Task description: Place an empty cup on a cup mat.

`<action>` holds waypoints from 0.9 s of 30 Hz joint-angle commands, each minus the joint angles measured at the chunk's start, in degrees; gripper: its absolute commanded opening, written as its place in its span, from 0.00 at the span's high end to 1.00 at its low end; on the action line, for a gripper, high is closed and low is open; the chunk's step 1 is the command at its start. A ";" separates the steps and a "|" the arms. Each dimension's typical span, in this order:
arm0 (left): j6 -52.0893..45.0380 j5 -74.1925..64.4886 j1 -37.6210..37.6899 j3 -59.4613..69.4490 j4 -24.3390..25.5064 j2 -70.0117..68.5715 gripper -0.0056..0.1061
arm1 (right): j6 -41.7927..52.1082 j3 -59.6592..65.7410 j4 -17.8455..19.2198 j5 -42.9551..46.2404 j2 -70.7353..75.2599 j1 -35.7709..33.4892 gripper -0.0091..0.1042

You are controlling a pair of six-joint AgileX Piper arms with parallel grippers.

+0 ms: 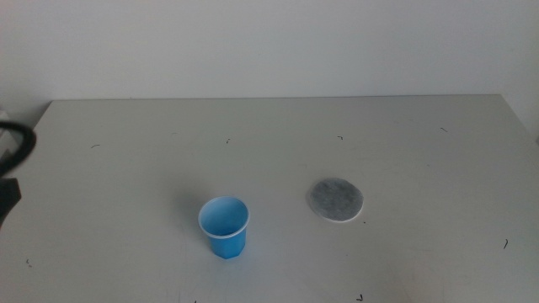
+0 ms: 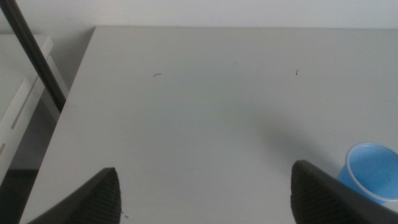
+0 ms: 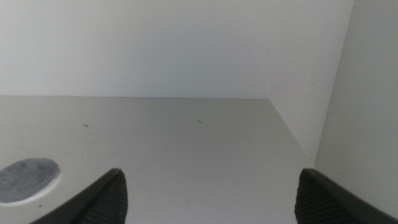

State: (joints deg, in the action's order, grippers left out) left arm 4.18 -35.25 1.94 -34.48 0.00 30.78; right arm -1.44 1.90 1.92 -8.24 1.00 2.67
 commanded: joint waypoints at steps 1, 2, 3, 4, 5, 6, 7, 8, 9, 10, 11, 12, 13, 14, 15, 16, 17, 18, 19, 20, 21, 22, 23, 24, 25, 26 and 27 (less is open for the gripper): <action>0.40 -2.62 0.47 -8.33 -1.08 6.22 0.01 | 0.49 -0.66 0.52 4.47 1.10 -0.11 0.09; 0.40 -4.34 0.88 -10.55 -1.35 7.99 0.01 | 0.49 -0.66 0.52 4.47 1.10 -0.11 0.09; 0.40 -6.15 1.88 -13.25 -1.39 10.19 0.01 | 0.49 -0.66 0.52 4.47 1.10 -0.11 0.09; 0.40 -7.60 3.36 -15.69 -1.39 12.21 0.01 | 0.49 -0.66 0.52 4.47 1.10 -0.11 0.09; 0.40 -8.33 4.75 -17.49 -1.39 13.81 0.01 | 0.49 -0.66 0.52 4.47 1.10 -0.11 0.09; 0.40 -8.80 6.60 -19.48 -1.39 15.76 0.01 | 0.49 -0.66 0.52 4.47 1.10 -0.11 0.09; 0.40 -8.72 8.37 -21.19 -1.25 17.61 0.01 | 0.49 -0.66 0.52 4.47 1.10 -0.11 0.09; 0.40 -8.58 9.64 -22.46 -1.19 19.13 0.01 | 0.49 -0.66 0.52 4.47 1.10 -0.11 0.09; 0.45 -8.32 11.00 -23.89 -1.19 21.44 0.01 | 0.49 -0.66 0.52 4.47 1.10 -0.11 0.09; 0.45 -8.17 12.17 -25.16 -1.19 23.37 0.01 | 0.49 -0.66 0.52 4.47 1.10 -0.11 0.09; 0.45 -8.17 13.15 -26.41 -1.19 24.98 0.01 | 0.49 -0.66 0.52 4.47 1.10 -0.11 0.09; 0.45 -8.17 14.02 -27.57 -1.64 27.01 0.01 | 0.49 -0.66 0.52 4.47 1.10 -0.11 0.09; 0.45 -8.23 14.83 -28.56 -2.20 29.00 0.01 | 0.49 -0.66 0.52 4.47 1.10 -0.11 0.09; 0.45 -8.23 15.39 -29.23 -2.84 30.57 0.01 | 0.49 -0.66 0.52 4.47 1.10 -0.11 0.09; 0.45 -8.23 16.03 -30.03 -3.58 32.48 0.01 | 0.49 -0.66 0.52 4.47 1.10 -0.11 0.09; 0.45 -8.23 16.60 -30.68 -4.36 34.31 0.01 | 0.49 -0.66 0.52 4.47 1.10 -0.11 0.09; 0.45 -8.28 17.04 -31.11 -5.28 35.75 0.01 | 0.49 -0.66 0.52 4.47 1.10 -0.11 0.09; 0.45 -8.28 17.41 -31.55 -6.27 37.38 0.01 | 0.49 -0.66 0.52 4.47 1.10 -0.11 0.09; 0.45 -8.28 17.74 -31.85 -7.40 38.91 0.01 | 0.49 -0.66 0.52 4.47 1.10 -0.11 0.09; 0.45 -8.28 18.01 -31.99 -8.33 40.34 0.01 | 0.49 -0.66 0.52 4.47 1.10 -0.11 0.09; 0.45 -8.15 18.10 -31.99 -9.45 41.57 0.01 | 0.49 -0.66 0.52 4.47 1.10 -0.11 0.09; 0.45 -8.30 18.10 -31.99 -10.76 42.72 0.01 | 0.49 -0.66 0.52 4.47 1.10 -0.11 0.09; 0.45 -8.30 18.10 -31.99 -11.64 43.61 0.01 | 0.49 -0.66 0.52 4.47 1.10 -0.11 0.09; 0.45 -8.30 18.10 -31.99 -12.59 44.61 0.01 | 0.49 -0.66 0.52 4.47 1.10 -0.11 0.09; 0.45 -8.30 18.10 -31.99 -13.30 45.58 0.01 | 0.49 -0.66 0.52 4.47 1.10 -0.11 0.09; 0.45 -8.30 18.10 -31.99 -13.82 46.29 0.01 | 0.49 -0.66 0.52 4.47 1.10 -0.11 0.09; 0.45 -8.30 18.10 -31.99 -14.25 47.12 0.01 | 0.49 -0.66 0.52 4.47 1.10 -0.11 0.09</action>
State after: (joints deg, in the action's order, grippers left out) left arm 4.18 -46.07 19.70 -64.51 -12.04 78.60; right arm -1.44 1.90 1.92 -8.24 1.00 2.67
